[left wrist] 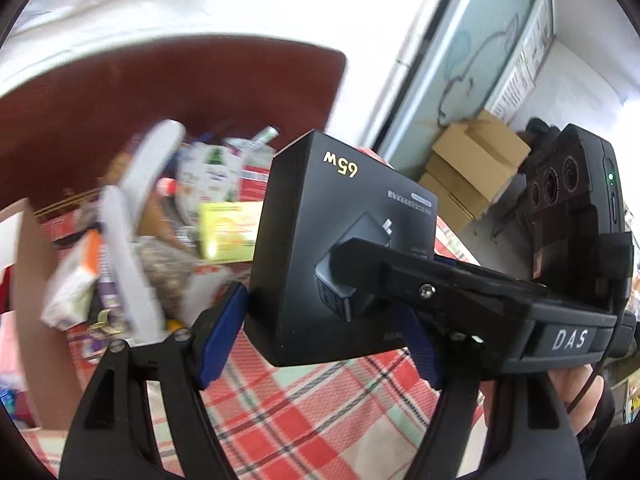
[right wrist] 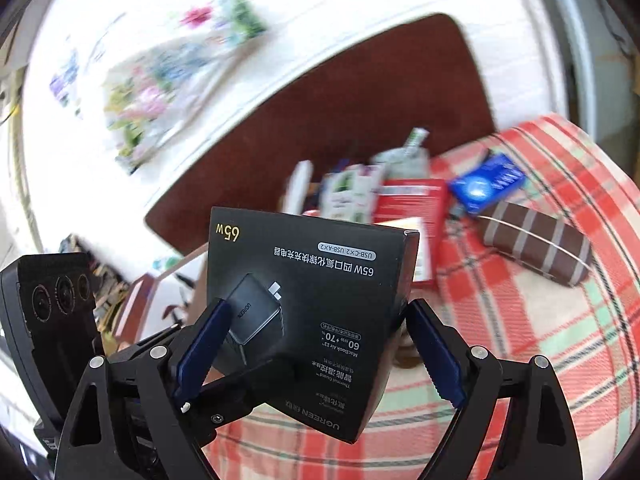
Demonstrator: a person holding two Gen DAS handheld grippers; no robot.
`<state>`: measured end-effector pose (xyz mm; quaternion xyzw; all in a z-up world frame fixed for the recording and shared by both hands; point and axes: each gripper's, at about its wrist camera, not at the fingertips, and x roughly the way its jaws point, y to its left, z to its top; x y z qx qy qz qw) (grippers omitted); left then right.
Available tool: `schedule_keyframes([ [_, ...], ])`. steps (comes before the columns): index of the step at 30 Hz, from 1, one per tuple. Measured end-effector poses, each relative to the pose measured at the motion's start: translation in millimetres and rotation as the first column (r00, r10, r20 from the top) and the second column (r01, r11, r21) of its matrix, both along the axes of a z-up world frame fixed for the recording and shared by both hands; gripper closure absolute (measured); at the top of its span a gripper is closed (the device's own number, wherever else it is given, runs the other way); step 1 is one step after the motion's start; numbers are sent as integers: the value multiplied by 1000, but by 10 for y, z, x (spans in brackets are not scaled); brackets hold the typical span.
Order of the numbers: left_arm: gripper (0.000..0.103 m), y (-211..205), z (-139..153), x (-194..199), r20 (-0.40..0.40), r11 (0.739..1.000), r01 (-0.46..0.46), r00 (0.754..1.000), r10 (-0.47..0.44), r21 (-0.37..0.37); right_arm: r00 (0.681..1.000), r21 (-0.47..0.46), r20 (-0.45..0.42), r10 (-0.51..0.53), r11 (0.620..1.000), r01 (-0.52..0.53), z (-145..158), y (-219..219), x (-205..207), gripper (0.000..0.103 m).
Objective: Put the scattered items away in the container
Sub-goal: 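Lift the charger box and carry it over the cardboard box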
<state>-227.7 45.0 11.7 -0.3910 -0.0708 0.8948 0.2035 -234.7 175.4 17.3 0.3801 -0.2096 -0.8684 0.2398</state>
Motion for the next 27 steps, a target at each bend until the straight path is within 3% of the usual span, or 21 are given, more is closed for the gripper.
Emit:
schedule_keyframes([
  [9,30,-1218,263,495,-39,982,-188,981,189,23,979,19,-43,198,980,-197,294,-1357,16,12],
  [19,29,-2709,316,931,-16,911,-410,912,411,38,913,20,1,407,913,-407,303,-3026,-117,12],
  [27,29,-3322,105,1002,33,879,-472,882,471,70,887,38,28,462,886,-462,153,-3676,-181,12],
])
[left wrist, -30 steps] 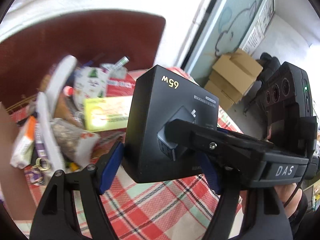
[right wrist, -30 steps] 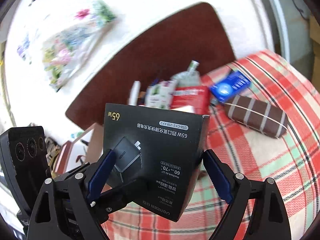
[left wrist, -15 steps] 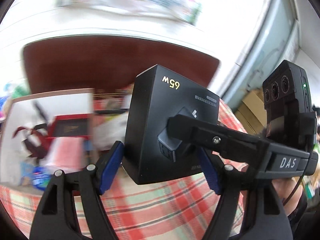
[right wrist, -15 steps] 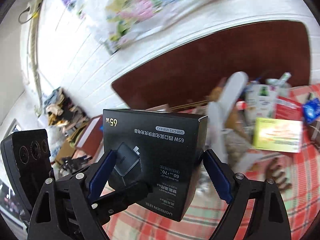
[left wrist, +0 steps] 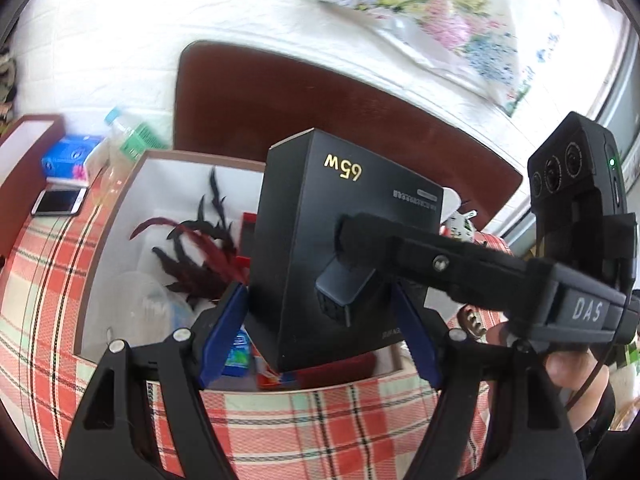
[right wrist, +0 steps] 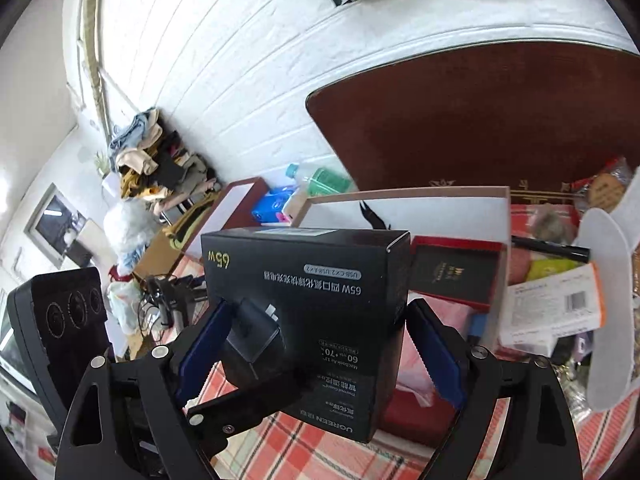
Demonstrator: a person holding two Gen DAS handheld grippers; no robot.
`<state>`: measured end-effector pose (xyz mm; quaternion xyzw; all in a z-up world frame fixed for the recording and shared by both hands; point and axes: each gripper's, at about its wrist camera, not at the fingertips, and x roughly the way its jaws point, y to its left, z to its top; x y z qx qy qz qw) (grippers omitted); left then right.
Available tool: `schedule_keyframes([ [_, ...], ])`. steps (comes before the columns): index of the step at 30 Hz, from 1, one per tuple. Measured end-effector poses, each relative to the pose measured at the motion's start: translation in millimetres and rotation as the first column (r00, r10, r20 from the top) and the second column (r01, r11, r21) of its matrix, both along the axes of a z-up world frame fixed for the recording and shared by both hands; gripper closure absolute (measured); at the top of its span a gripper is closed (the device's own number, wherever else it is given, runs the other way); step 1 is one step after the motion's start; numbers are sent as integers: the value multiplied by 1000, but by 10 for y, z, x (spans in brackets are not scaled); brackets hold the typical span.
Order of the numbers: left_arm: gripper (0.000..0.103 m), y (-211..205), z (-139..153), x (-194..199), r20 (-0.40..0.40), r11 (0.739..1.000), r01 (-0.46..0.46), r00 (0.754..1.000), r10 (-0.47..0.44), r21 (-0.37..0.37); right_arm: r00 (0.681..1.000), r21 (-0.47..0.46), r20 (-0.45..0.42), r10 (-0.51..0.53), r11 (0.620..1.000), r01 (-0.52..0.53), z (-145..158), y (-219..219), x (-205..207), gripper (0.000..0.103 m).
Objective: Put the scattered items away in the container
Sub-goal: 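Lift the charger box and carry it over the cardboard box, then lower the charger box into the cardboard box and open left gripper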
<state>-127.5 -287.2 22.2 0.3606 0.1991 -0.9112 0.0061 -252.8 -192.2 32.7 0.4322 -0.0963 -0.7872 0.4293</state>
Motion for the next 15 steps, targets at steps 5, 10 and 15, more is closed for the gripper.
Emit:
schedule_keyframes([
  [5,21,-142,-188,-60,39,999,-44,998,44,1,993,-5,104,49,999,-49,-230,-144,-166,12],
  [10,14,-184,-308,-97,63,993,-112,992,113,-21,998,3,66,-23,1000,23,-216,-6,-208,0],
  [15,14,-85,-289,-131,64,995,-92,994,93,-27,996,-18,90,-21,1000,22,-184,129,-235,0],
])
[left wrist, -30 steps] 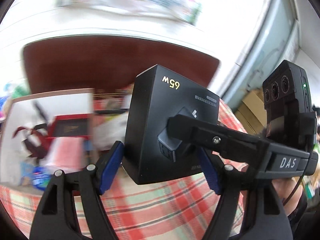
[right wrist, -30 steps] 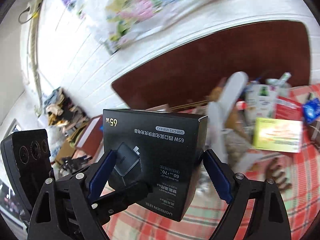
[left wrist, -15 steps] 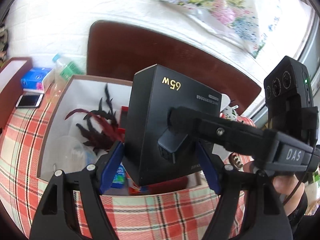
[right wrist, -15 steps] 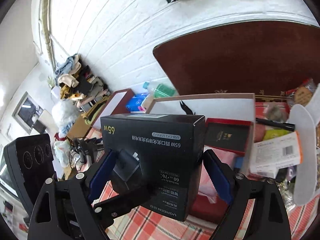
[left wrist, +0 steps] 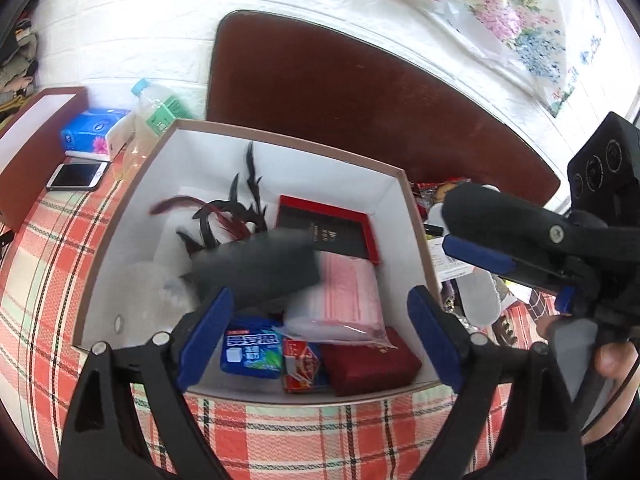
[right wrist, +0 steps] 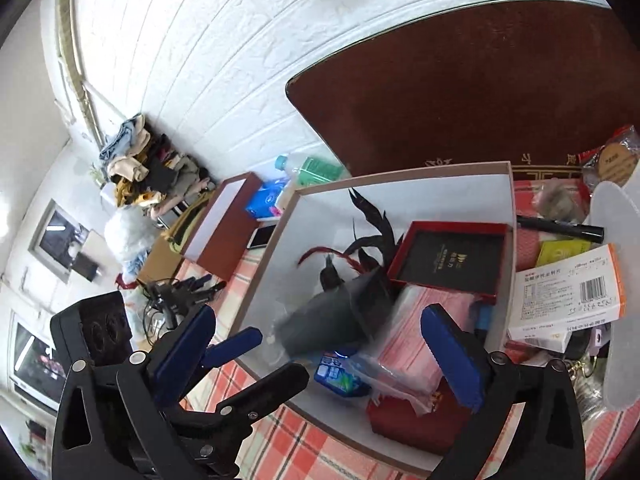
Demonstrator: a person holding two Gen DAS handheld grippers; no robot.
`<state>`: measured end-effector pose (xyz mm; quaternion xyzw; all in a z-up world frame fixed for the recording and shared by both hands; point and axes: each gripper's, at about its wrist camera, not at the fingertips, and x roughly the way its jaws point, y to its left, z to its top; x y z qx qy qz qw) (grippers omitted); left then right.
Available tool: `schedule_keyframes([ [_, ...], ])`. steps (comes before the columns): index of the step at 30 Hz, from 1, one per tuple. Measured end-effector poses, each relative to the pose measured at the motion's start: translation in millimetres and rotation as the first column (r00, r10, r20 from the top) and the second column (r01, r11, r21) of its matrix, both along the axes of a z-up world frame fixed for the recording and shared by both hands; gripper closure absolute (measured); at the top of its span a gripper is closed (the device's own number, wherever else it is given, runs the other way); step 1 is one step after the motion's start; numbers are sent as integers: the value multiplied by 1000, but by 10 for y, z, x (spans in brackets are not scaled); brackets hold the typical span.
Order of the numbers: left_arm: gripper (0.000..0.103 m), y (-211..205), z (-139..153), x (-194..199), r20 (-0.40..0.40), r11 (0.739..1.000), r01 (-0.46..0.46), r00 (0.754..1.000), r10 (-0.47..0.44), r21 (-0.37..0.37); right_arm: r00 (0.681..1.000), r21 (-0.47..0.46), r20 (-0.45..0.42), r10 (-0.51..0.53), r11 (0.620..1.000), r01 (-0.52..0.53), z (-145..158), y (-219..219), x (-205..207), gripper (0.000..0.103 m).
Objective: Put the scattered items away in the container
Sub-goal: 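Lower the charger box into the cardboard box and open left gripper, then move the left tool toward the brown wooden comb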
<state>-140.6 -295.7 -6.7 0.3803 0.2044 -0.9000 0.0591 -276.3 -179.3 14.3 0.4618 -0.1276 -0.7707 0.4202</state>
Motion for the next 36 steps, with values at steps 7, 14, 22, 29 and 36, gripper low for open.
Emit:
schedule_keyframes([
  [7,14,302,103,18,-21,999,51,998,-51,-18,999,-22,16,-31,999,31,46,386,105,0],
  [14,14,732,138,10,-19,993,115,993,-116,-20,996,-33,26,-89,995,90,49,958,198,0],
  [22,13,1249,23,-126,3,984,176,984,-176,3,975,-17,71,-212,977,214,-117,1835,175,0],
  [29,13,1872,-68,-302,20,964,264,964,-264,12,937,-5,117,-330,943,332,-303,2683,170,0],
  [36,14,2597,-339,-554,57,933,358,931,-360,48,901,58,186,-392,920,389,-617,3366,142,0],
])
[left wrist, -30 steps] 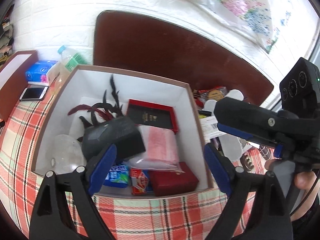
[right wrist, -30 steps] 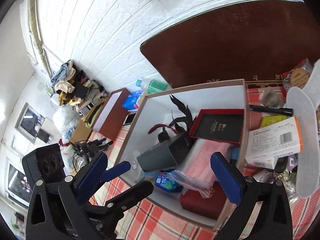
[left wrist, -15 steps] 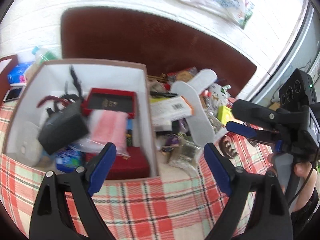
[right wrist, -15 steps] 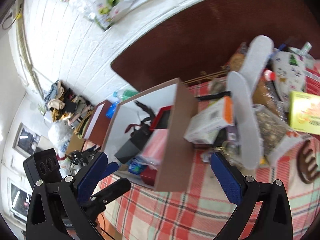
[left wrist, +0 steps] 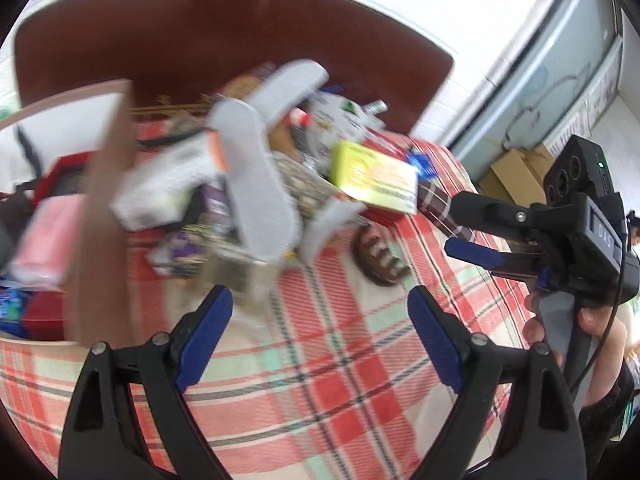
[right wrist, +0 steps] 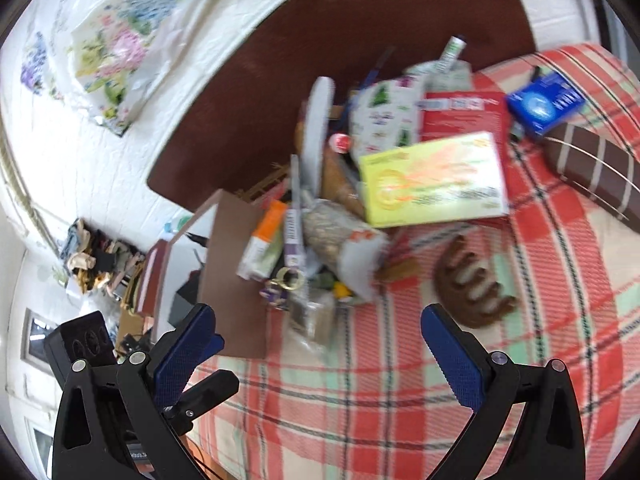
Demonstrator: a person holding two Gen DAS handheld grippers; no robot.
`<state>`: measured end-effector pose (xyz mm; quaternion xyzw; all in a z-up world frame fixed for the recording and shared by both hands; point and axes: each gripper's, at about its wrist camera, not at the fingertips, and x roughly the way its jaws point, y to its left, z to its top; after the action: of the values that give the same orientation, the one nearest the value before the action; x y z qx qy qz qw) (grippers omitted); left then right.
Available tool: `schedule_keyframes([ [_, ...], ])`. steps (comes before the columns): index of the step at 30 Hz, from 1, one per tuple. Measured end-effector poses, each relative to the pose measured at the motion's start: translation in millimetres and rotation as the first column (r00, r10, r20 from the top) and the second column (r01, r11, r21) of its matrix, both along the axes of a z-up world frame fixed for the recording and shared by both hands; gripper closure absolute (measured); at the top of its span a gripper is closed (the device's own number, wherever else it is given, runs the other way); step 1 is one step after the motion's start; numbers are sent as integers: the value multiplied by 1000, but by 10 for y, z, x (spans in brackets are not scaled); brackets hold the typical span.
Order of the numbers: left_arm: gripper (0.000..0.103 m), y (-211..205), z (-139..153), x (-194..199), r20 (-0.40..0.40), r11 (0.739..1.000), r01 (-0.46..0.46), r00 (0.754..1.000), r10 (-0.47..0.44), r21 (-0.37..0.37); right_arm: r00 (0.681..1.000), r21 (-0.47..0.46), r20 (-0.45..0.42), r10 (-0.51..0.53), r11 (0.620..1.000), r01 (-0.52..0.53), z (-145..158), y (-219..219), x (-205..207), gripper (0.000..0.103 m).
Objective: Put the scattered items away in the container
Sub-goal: 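Move the left tool toward the brown wooden comb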
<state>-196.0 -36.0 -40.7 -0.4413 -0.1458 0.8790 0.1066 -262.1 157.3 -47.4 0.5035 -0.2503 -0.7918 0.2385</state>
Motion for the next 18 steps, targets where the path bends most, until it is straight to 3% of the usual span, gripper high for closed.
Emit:
schedule_keyframes([
  [7,22,693,-381,-288,74,995,97,992,-98,19,993,57,116,35,997,-42,-397,381,-165,0],
  [11,39,883,-625,-473,138,995,83,986,-91,64,980,116,160,116,984,-135,-567,331,-334,0],
  [14,41,930,-783,-580,174,990,65,981,-87,128,963,150,179,203,961,-231,-660,209,-479,0],
  [18,41,917,-916,-678,189,982,2,981,-38,190,918,243,206,338,892,-382,-757,-54,-690,0],
])
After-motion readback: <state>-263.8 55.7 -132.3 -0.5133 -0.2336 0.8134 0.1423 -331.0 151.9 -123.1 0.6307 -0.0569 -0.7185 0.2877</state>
